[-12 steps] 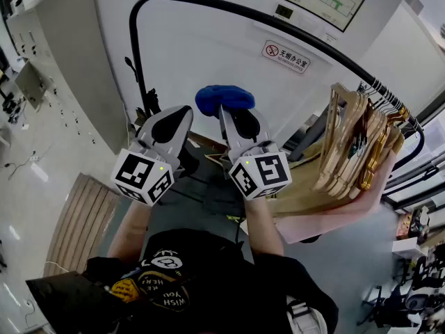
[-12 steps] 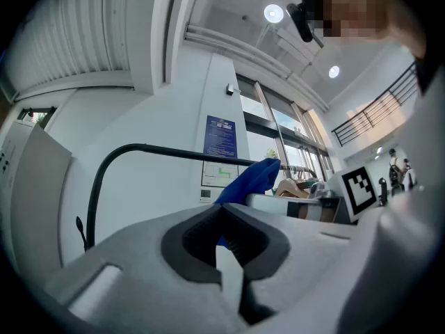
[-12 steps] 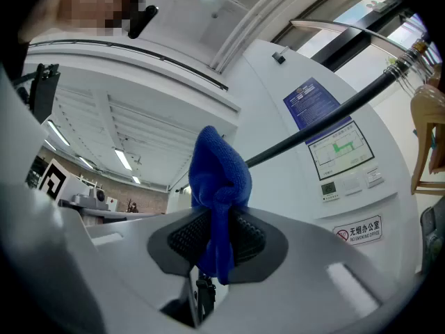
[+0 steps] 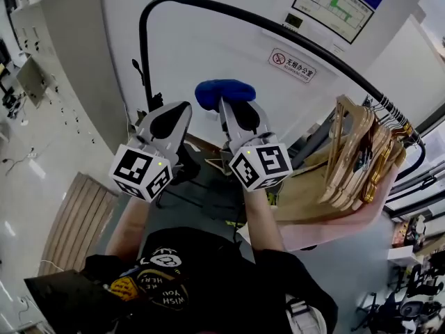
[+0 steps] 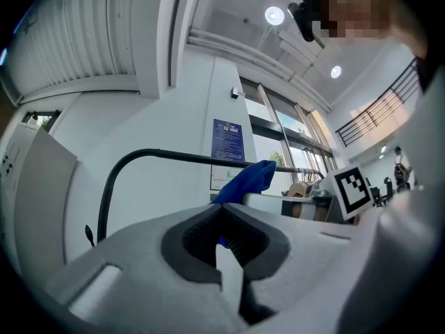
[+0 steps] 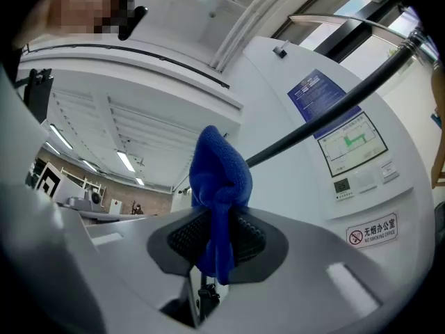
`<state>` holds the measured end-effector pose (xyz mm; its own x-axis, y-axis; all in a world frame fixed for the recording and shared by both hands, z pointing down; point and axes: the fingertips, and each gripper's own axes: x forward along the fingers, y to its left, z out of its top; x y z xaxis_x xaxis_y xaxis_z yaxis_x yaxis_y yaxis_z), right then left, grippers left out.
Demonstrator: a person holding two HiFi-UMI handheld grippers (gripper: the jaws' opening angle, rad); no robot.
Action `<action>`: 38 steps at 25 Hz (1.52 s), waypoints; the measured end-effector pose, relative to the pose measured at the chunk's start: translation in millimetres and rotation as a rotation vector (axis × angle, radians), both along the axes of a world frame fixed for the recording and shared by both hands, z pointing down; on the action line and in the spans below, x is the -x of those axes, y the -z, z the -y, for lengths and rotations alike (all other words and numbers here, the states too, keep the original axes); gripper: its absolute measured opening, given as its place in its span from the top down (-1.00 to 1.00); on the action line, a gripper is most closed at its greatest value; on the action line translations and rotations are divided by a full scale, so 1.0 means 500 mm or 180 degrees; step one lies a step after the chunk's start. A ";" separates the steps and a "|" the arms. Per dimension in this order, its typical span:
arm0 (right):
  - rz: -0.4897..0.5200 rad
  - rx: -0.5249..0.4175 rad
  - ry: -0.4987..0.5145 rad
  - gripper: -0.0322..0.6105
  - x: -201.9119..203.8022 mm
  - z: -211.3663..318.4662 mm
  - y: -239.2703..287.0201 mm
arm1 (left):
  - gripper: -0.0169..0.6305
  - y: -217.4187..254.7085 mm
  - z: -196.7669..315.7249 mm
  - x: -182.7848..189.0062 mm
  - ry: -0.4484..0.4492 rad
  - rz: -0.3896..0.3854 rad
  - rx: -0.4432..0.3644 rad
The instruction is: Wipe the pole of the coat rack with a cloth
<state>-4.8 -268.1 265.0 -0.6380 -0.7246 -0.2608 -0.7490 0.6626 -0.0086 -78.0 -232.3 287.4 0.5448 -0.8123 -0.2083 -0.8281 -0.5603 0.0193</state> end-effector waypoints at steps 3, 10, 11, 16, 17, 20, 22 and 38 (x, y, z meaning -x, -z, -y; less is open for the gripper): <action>-0.0053 -0.0122 0.0036 0.68 0.025 0.027 0.043 | 0.95 0.011 0.006 0.014 0.0014 -0.0016 -0.0039; -0.0365 -0.0575 -0.0086 0.68 0.137 0.120 0.252 | 0.95 0.029 -0.004 0.030 -0.0009 -0.0018 -0.0096; -0.0462 -0.0610 -0.0176 0.68 0.152 0.138 0.277 | 0.95 0.034 -0.005 0.031 -0.0008 -0.0015 -0.0111; -0.0873 -0.0533 -0.0654 0.68 0.199 0.224 0.308 | 0.95 0.044 -0.011 0.034 -0.0022 -0.0036 -0.0128; -0.0932 -0.0504 -0.0731 0.68 0.201 0.234 0.300 | 0.95 0.041 -0.013 0.034 -0.0030 -0.0041 -0.0112; -0.1050 -0.0546 -0.1005 0.68 0.181 0.253 0.285 | 0.95 0.034 -0.017 0.031 -0.0056 -0.0054 -0.0069; -0.1068 -0.0573 -0.1128 0.68 0.151 0.255 0.282 | 0.95 0.031 -0.020 0.028 -0.0087 -0.0069 -0.0054; -0.0694 -0.0570 -0.2380 0.68 -0.408 0.095 0.293 | 0.95 0.020 -0.019 -0.187 -0.0914 -0.0080 -0.0021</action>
